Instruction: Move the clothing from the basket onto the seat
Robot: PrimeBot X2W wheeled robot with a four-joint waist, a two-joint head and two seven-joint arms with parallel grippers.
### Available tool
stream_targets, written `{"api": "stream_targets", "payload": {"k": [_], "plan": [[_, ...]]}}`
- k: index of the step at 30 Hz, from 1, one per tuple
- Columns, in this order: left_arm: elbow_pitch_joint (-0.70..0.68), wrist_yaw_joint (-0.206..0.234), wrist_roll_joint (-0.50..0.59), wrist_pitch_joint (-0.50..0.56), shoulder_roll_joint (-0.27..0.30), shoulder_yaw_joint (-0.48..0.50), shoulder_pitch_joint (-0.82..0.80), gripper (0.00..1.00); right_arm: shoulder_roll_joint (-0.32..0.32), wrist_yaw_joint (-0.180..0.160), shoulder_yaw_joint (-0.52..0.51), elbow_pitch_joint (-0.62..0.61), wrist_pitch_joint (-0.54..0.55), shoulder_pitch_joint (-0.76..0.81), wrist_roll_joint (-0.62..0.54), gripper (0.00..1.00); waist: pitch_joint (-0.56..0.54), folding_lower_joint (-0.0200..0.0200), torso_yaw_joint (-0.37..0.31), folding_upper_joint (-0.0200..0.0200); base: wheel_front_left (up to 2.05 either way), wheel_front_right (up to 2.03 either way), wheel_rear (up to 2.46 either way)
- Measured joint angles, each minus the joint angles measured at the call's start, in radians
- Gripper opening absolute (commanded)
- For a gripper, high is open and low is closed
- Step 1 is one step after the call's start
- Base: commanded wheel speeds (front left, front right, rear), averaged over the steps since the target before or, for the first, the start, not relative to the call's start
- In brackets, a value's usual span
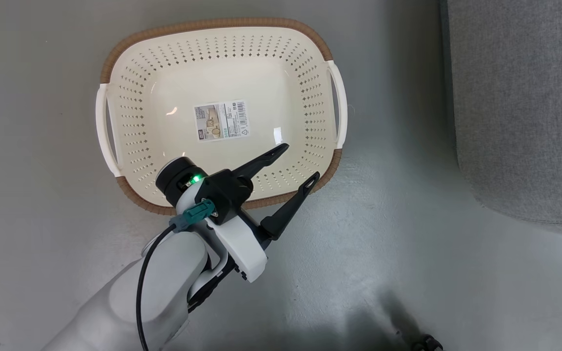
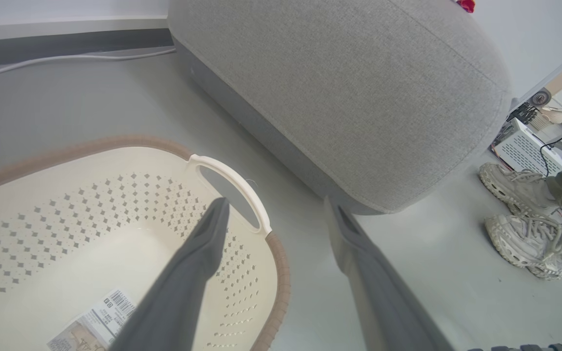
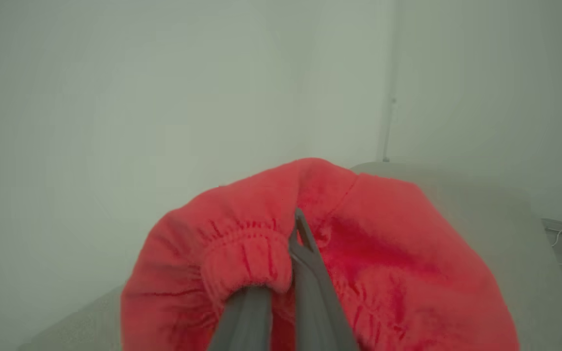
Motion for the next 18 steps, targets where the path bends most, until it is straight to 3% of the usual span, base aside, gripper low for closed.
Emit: {"api": "stream_targets", "payload": {"k": [9, 10, 12, 18], "plan": [[0.011, 0.0, -0.009, 0.0, -0.015, 0.007, 0.0, 1.0, -0.033, 0.0, 0.073, 0.266, 0.014, 0.018, 0.026, 0.0, -0.021, -0.0001, 0.013, 0.0, 0.0, 0.0, 0.0], [0.011, 0.0, -0.009, 0.0, -0.018, 0.008, 0.0, 1.0, -0.04, 0.0, 0.084, 0.288, 0.013, 0.022, 0.037, 0.38, -0.026, 0.0, 0.014, 0.0, 0.0, 0.0, 0.0], [0.011, 0.0, -0.01, 0.0, -0.024, 0.009, 0.0, 1.0, -0.051, 0.0, 0.109, 0.318, 0.001, 0.027, 0.059, 1.0, -0.037, 0.0, 0.018, 0.0, 0.0, 0.0, 0.0], [0.01, 0.0, -0.018, 0.0, -0.043, 0.018, 0.002, 1.0, -0.081, 0.0, 0.193, 0.362, -0.023, 0.069, 0.115, 1.0, -0.074, 0.0, 0.027, 0.0, 0.0, 0.0, 0.0]]}}
